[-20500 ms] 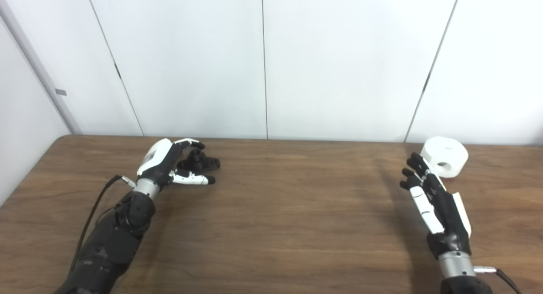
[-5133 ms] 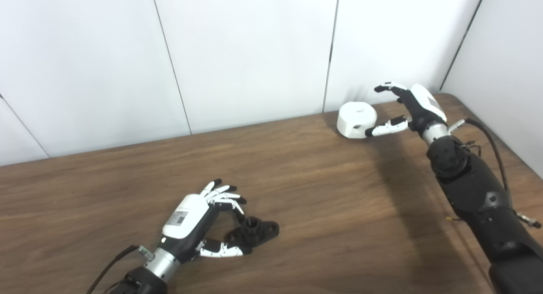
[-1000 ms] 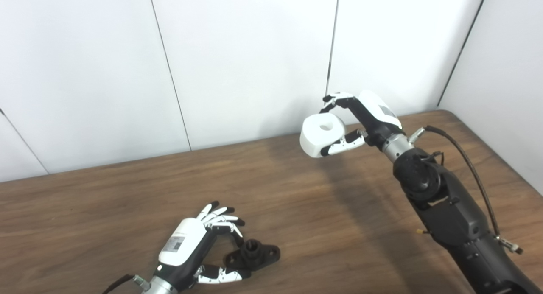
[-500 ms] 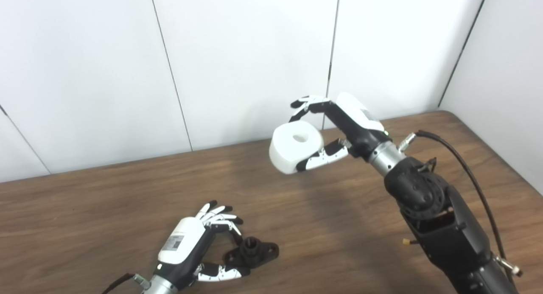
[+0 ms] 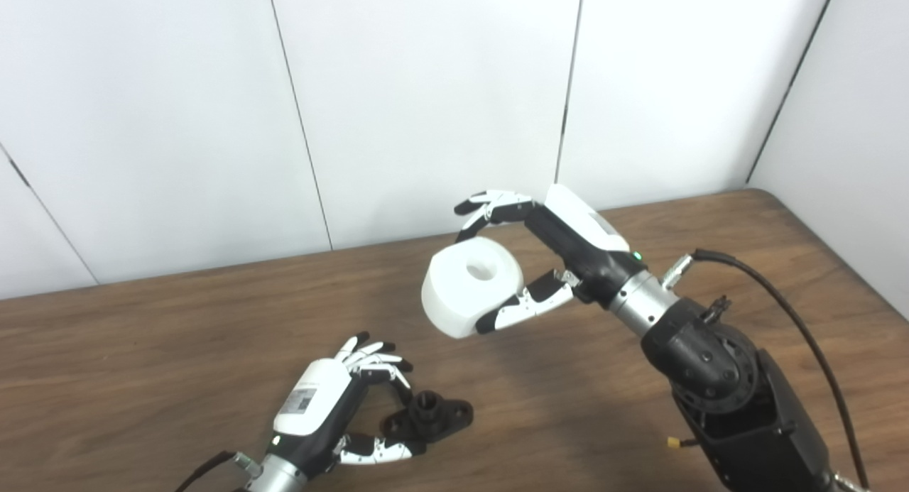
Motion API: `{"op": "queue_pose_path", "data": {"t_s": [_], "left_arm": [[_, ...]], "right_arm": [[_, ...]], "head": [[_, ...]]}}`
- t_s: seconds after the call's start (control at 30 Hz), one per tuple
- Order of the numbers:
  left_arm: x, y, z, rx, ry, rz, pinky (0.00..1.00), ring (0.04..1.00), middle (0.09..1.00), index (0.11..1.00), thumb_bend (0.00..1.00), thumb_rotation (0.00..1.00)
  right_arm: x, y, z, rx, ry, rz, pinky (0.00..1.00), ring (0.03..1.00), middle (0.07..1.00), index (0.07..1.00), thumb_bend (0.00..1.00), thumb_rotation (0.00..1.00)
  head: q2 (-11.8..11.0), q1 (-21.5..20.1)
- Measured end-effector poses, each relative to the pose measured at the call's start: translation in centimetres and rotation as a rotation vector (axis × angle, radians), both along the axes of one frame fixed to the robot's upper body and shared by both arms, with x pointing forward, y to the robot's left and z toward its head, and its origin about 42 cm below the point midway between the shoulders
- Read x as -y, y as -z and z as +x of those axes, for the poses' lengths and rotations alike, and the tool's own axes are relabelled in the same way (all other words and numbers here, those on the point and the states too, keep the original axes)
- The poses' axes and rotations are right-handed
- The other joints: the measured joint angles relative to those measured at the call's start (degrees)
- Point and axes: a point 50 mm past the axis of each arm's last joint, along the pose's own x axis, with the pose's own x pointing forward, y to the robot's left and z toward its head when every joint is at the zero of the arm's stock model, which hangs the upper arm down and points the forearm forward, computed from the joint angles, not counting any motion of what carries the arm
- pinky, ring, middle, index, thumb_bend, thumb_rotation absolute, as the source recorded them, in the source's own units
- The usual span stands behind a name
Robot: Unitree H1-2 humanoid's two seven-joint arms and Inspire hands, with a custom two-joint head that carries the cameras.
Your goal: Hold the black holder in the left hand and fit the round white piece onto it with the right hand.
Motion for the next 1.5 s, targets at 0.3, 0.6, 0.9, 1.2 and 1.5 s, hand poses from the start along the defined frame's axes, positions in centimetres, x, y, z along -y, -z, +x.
{"op": "queue_pose_path", "data": {"t_s": [0.3,0.6,0.9,1.2,1.5], "left_arm": [[0.9,-0.1,-0.2,-0.008,-0.008,-0.006,1.0,0.894,0.758,0.485,0.52,0.06],[1.5,-0.2,-0.6,-0.021,-0.014,-0.015,1.0,0.895,0.757,0.484,0.52,0.07],[1.9,-0.1,-1.0,-0.031,-0.01,-0.02,1.0,0.897,0.758,0.484,0.52,0.07],[2.3,-0.2,-1.5,-0.05,-0.008,-0.022,1.0,0.898,0.759,0.484,0.52,0.08],[2.6,-0.2,-2.0,-0.058,-0.002,-0.026,1.0,0.895,0.757,0.484,0.52,0.08]], "right_arm": [[-0.4,0.9,-1.4,-0.044,-0.05,-0.002,0.77,0.868,0.811,0.495,0.52,0.16],[-0.5,1.9,-2.0,-0.093,-0.083,0.002,0.76,0.866,0.808,0.495,0.52,0.16],[-0.6,3.1,-2.6,-0.102,-0.12,-0.003,0.75,0.866,0.808,0.495,0.52,0.16],[-0.2,4.6,-2.6,-0.129,-0.134,-0.016,0.74,0.86,0.802,0.495,0.52,0.16],[0.2,6.3,-2.2,-0.173,-0.139,-0.018,0.74,0.862,0.808,0.495,0.52,0.16]], "head": [[1.6,2.1],[2.6,2.5],[3.3,2.8],[3.9,3.0],[4.5,3.4]]}}
